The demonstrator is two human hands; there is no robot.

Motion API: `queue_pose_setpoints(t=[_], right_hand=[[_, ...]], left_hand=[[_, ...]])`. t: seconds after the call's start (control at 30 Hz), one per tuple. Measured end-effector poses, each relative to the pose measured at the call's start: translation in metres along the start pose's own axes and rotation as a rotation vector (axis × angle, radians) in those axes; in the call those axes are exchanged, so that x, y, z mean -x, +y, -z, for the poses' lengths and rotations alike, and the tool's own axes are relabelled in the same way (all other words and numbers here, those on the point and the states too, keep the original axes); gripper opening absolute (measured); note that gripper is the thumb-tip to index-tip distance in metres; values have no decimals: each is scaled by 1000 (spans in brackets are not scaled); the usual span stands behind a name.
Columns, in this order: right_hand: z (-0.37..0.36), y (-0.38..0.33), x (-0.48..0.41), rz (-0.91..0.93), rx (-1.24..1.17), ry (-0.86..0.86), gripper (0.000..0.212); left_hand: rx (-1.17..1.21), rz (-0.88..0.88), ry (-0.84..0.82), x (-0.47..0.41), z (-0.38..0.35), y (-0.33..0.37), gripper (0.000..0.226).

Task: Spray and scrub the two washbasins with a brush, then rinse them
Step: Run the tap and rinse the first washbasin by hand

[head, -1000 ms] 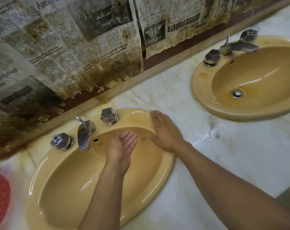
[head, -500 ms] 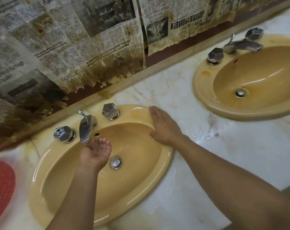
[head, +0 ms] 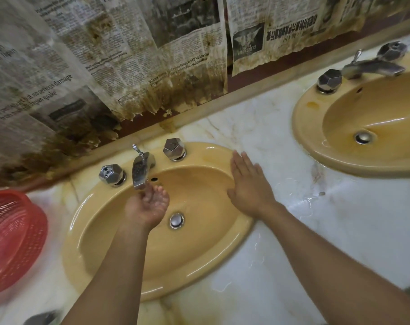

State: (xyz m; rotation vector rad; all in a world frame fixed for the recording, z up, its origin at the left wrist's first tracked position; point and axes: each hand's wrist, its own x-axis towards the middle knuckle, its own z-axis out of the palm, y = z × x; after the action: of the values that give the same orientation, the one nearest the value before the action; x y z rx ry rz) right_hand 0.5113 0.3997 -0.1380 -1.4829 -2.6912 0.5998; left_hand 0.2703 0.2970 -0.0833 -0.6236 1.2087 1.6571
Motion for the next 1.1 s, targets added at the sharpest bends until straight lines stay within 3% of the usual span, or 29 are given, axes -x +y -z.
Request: queue_pose_setpoints(t=[0.13,0.27,0.6,0.97,1.1], right_hand=[[2,13,-17,65,-71,15,85],[-12,9,5,-137,-429,216,91],[-15,6,6,-212,-470,258,93],[-15,7,7,-205,-472,261,89],[-15,8,6,-209,-478,268,88]], left_hand=[[12,5,7,1,5,3,43],[-4,23,4,0,9,5,42],[-78,45,37,-19,-3,12,27],[111,135,18,-42,-34,-15,39],[-175,121,-201,-22,-66,-36,37]])
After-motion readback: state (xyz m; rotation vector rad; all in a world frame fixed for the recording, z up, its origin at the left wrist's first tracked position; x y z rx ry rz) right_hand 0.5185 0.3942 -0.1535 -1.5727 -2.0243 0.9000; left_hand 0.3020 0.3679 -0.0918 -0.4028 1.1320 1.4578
